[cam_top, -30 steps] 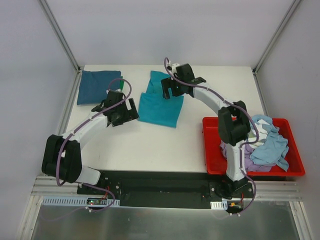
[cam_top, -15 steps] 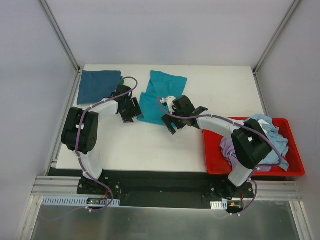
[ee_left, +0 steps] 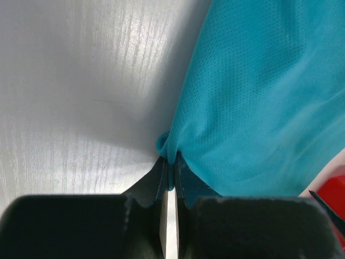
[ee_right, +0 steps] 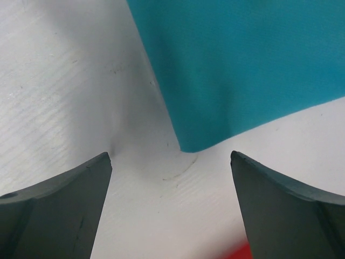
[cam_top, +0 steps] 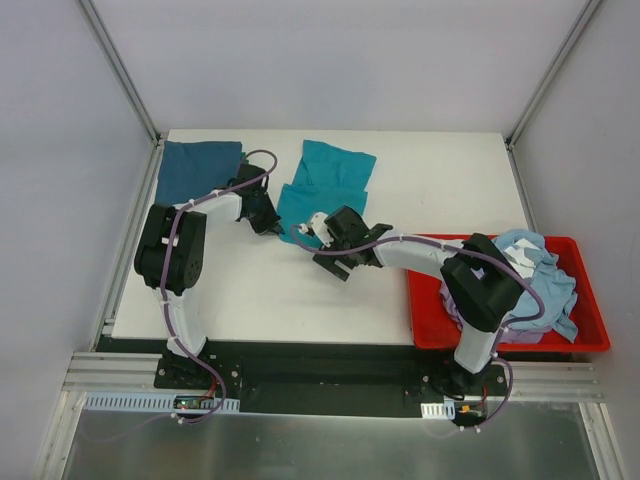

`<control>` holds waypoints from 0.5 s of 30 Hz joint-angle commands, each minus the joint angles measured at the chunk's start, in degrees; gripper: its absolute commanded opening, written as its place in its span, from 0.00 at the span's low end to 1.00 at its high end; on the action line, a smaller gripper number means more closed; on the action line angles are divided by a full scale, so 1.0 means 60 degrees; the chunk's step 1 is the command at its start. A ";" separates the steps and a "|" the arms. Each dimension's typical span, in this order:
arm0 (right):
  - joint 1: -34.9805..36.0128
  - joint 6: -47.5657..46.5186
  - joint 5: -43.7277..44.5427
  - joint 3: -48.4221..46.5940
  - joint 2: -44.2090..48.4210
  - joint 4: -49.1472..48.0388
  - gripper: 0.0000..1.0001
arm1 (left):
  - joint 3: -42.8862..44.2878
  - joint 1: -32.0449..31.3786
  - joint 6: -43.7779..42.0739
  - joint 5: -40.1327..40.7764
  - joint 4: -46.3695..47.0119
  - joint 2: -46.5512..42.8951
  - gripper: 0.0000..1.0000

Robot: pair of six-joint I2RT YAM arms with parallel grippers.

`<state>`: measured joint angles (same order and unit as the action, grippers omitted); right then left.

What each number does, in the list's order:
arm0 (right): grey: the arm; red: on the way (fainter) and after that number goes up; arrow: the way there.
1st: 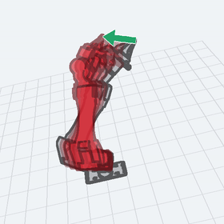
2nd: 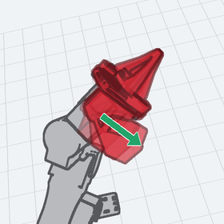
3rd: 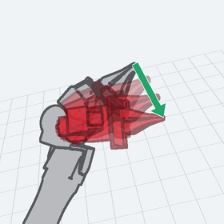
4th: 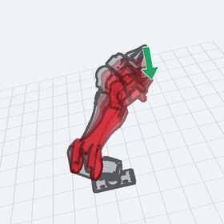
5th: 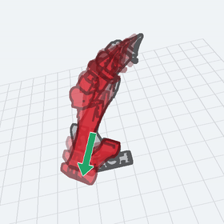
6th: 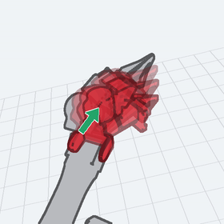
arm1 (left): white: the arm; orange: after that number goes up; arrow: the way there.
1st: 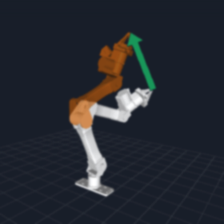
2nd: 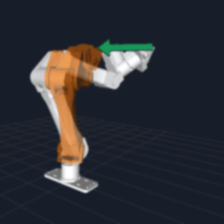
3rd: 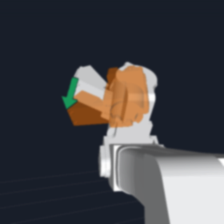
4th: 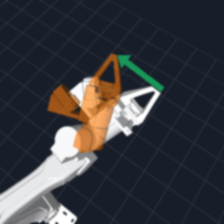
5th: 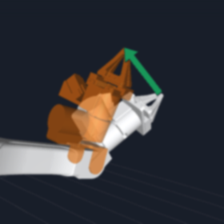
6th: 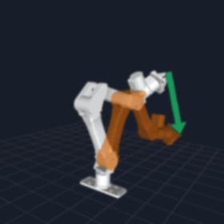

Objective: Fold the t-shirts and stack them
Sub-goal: Grab one side of the 2/3 rectangular tshirt with both arms

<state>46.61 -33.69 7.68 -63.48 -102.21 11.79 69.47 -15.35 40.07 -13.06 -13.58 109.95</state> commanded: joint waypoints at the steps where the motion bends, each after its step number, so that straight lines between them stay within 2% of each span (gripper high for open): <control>1: 0.0185 -0.0829 0.0478 -0.0639 -0.0351 0.0071 0.90 | 0.0213 0.0025 0.0001 0.0155 -0.0197 0.0176 0.00; 3: 0.0215 -0.1019 0.0550 -0.0859 -0.0629 0.0188 0.85 | 0.0213 0.0025 -0.0014 0.0257 -0.0212 0.0117 0.00; 8: 0.0303 -0.1254 0.1092 -0.1313 -0.1069 0.0334 0.80 | 0.0228 0.0039 -0.0131 0.0316 -0.0256 0.0000 0.00; 15: 0.0288 -0.1167 0.1225 -0.1504 -0.1465 0.1080 0.49 | 0.0301 0.0127 -0.0160 0.0316 -0.0329 -0.0088 0.00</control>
<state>48.05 -40.40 13.43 -70.28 -109.23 13.32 69.87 -15.27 40.07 -12.97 -13.67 110.06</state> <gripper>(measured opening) 0.542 0.011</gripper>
